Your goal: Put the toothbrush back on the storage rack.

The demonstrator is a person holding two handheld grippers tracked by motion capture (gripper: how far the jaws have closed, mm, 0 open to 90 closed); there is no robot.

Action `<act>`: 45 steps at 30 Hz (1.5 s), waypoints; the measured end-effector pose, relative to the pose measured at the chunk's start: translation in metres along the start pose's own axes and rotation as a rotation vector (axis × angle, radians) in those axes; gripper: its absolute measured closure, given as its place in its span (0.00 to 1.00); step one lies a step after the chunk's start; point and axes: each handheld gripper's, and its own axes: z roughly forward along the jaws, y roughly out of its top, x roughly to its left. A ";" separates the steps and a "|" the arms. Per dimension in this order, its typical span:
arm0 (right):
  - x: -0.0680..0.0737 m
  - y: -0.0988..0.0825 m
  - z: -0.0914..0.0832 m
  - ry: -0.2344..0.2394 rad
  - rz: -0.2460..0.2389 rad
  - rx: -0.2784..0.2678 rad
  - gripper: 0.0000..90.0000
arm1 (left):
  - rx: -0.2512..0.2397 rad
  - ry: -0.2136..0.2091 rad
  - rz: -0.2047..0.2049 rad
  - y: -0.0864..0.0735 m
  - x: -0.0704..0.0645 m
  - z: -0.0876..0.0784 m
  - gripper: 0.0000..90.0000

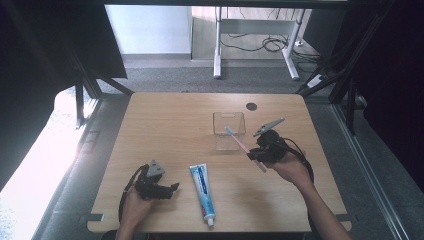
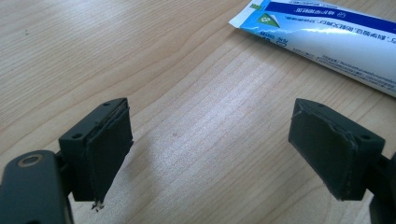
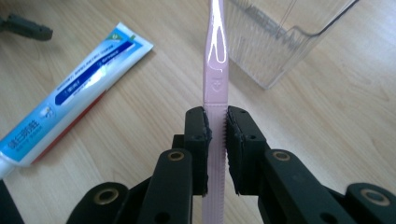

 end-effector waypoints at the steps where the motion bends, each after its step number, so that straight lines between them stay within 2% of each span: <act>1: -0.001 0.002 0.000 -0.005 0.003 -0.014 0.88 | -0.002 -0.002 -0.001 0.000 0.000 0.000 0.15; 7: -0.007 0.009 0.000 -0.025 0.018 -0.053 0.88 | -0.002 -0.005 0.005 0.000 0.001 -0.001 0.15; 24: -0.018 0.027 0.009 -0.035 0.058 -0.147 0.88 | -0.011 -0.008 0.001 0.000 0.000 -0.001 0.15; 45: -0.025 0.051 0.018 -0.046 0.067 -0.248 0.88 | -0.011 -0.011 0.000 0.000 0.000 -0.001 0.15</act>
